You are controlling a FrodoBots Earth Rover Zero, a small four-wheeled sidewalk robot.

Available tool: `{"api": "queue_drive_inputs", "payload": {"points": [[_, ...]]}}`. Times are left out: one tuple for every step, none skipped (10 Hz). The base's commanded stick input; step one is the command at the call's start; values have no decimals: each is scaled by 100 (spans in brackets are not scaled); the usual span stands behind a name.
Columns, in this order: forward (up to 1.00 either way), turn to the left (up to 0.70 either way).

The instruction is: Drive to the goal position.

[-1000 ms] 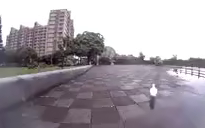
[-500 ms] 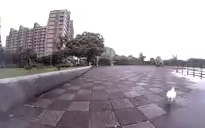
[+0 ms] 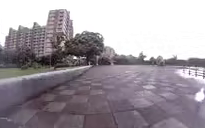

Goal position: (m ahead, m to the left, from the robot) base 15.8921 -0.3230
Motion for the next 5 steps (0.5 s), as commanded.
{"api": "queue_drive_inputs", "payload": {"points": [[100, -1], [100, -1], [100, -1], [100, -1], [100, -1]]}}
